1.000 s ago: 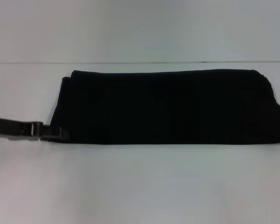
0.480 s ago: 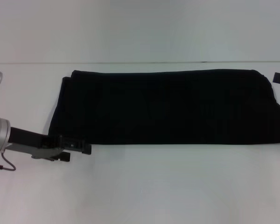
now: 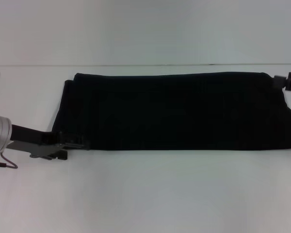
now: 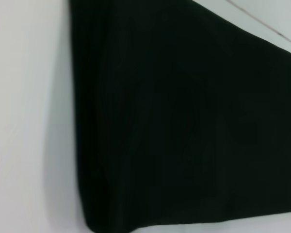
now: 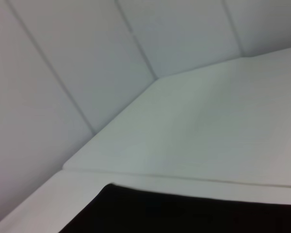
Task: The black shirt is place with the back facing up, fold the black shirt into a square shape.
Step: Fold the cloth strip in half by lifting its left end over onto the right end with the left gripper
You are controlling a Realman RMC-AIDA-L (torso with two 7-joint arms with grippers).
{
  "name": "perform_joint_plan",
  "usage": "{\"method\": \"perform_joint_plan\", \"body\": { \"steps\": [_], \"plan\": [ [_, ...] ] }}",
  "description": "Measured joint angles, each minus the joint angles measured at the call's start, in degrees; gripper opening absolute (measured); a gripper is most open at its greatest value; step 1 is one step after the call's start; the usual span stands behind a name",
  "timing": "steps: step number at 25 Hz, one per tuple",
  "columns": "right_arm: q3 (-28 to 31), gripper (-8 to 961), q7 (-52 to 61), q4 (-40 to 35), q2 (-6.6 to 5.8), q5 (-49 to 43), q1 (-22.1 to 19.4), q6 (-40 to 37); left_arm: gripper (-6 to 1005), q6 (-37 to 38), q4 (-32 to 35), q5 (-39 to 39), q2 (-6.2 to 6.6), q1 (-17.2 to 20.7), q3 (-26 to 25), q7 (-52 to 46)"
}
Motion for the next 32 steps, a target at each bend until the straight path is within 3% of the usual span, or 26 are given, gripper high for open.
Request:
{"method": "perform_joint_plan", "body": {
  "steps": [6, 32],
  "plan": [
    [-3.17, 912, -1.20, -0.13, -0.46, 0.00, 0.01, -0.76, 884, -2.09, -0.64, 1.44, 0.04, -0.02, 0.02, -1.44],
    [-2.70, 906, -0.90, -0.25, -0.48, 1.37, 0.11, -0.23, 883, -6.36, -1.55, 3.00, 0.16, -0.52, 0.22, -2.97]
  ]
}}
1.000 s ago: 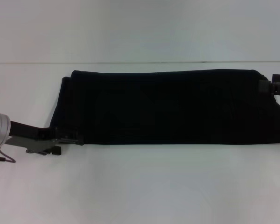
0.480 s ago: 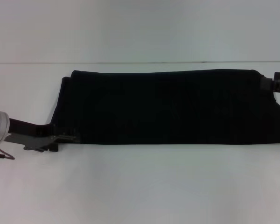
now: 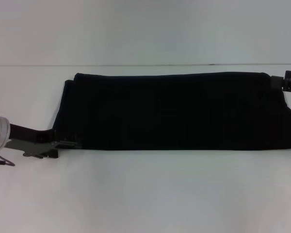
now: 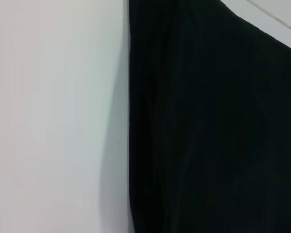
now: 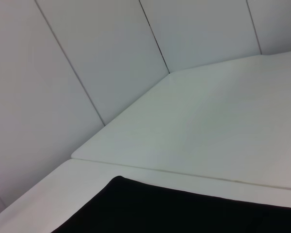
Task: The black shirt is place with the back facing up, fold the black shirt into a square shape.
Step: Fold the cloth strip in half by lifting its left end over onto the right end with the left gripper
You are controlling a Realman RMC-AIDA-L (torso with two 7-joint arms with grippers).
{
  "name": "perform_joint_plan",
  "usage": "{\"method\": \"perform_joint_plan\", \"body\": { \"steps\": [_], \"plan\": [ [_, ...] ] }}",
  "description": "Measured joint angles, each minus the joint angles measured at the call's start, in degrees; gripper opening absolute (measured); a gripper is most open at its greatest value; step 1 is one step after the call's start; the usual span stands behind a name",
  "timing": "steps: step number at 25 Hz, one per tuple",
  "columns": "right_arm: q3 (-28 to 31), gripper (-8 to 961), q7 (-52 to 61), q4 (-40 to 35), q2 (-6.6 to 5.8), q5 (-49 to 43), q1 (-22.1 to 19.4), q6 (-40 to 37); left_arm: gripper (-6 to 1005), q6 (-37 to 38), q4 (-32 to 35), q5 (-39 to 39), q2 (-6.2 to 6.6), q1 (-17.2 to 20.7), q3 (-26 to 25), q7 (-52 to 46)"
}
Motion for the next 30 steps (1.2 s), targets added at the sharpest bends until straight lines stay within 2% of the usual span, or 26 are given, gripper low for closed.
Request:
{"method": "perform_joint_plan", "body": {
  "steps": [30],
  "plan": [
    [0.28, 906, 0.17, 0.00, -0.06, 0.13, 0.58, 0.02, 879, -5.27, -1.41, 0.07, 0.60, -2.24, 0.64, 0.00]
  ]
}}
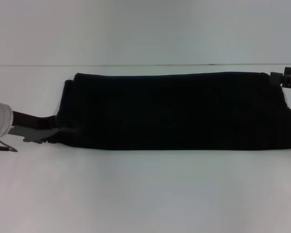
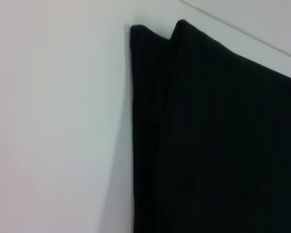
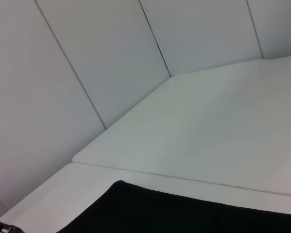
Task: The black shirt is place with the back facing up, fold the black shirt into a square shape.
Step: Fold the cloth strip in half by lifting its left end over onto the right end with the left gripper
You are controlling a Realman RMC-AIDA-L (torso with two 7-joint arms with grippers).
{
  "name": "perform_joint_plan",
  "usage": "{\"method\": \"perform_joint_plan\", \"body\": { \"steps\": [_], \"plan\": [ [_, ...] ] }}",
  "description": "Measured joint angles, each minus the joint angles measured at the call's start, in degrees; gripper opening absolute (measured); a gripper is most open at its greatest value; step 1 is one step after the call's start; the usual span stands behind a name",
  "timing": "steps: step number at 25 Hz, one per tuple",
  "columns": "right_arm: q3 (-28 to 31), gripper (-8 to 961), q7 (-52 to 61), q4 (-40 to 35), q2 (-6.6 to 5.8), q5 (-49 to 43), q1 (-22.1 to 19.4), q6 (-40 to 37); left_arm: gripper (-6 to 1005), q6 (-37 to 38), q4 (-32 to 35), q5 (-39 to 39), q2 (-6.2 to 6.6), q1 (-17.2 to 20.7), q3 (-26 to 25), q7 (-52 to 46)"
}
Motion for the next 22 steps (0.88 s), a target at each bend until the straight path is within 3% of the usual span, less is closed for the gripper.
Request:
{"method": "perform_joint_plan", "body": {
  "steps": [18, 22],
  "plan": [
    [-0.05, 903, 0.00, 0.00, 0.00, 0.00, 0.48, 0.71, 875, -0.17, -0.22, -0.42, 0.15, -1.03, 0.00, 0.75],
    [-0.09, 903, 0.02, 0.00, 0.00, -0.01, 0.54, 0.71, 733, -0.69, -0.04, -0.47, 0.17, -0.87, -0.07, 1.58]
  ]
}}
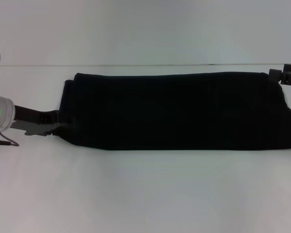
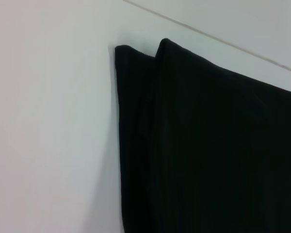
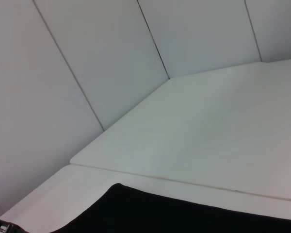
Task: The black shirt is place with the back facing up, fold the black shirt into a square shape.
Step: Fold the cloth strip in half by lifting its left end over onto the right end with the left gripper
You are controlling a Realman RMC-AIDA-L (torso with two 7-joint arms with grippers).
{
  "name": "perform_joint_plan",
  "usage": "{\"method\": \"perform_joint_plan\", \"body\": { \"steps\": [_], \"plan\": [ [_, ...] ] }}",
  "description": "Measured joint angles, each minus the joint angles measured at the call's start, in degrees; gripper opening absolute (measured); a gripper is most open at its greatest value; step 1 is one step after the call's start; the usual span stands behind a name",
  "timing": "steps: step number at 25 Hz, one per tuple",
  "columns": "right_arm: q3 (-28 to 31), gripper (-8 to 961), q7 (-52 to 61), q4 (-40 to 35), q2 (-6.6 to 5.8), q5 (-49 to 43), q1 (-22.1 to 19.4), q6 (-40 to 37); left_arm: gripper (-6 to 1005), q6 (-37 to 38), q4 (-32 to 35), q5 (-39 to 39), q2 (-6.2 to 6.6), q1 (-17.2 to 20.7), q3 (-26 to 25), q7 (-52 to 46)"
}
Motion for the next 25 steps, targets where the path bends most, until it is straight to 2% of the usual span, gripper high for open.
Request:
{"method": "perform_joint_plan", "body": {
  "steps": [12, 18, 20, 25],
  "plan": [
    [-0.09, 902, 0.06, 0.00, 0.28, 0.00, 0.21, 0.36, 466, -1.59, 0.04, -0.04, 0.00, 0.15, -0.02, 0.45],
    [-0.30, 902, 0.07, 0.28, 0.53, 0.00, 0.47, 0.98, 226, -1.95, 0.17, -0.04, 0.00, 0.46, -0.02, 0.49],
    [-0.31, 901, 0.07, 0.57, 0.68, 0.00, 0.67, 1.20, 39, -1.92, 0.48, -0.03, -0.01, 0.76, -0.16, 0.81],
    [-0.38, 901, 0.07, 0.83, 1.92, 0.00, 1.13, 2.57, 29, -1.46, 2.18, -0.14, -0.50, 2.32, -0.60, 2.15]
  ]
}}
